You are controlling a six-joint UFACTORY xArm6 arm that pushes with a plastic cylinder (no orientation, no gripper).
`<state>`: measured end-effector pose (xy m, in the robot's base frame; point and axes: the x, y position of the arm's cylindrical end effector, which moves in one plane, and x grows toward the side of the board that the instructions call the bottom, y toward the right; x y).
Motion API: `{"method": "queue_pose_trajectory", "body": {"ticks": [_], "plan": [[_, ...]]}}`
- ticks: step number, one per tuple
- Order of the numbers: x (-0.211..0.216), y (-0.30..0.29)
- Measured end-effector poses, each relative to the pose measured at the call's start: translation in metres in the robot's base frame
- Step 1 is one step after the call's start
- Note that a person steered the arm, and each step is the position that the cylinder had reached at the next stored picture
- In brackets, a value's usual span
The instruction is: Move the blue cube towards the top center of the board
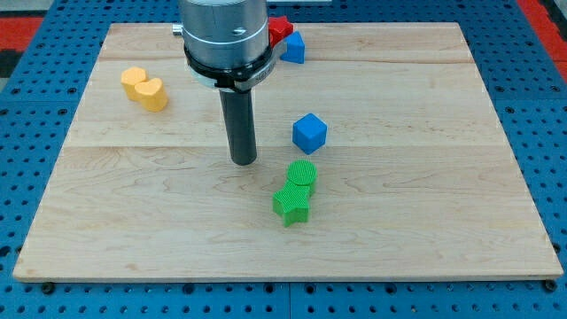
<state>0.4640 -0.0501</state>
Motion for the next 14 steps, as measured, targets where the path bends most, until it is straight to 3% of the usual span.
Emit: {"method": "queue_pose_trajectory", "body": {"ticks": [2, 5, 6, 10, 12, 14], "plan": [[0.000, 0.060], [-0.100, 0.065], [-0.099, 0.069], [-0.012, 0.079], [-0.042, 0.106], [-0.035, 0.134]]}}
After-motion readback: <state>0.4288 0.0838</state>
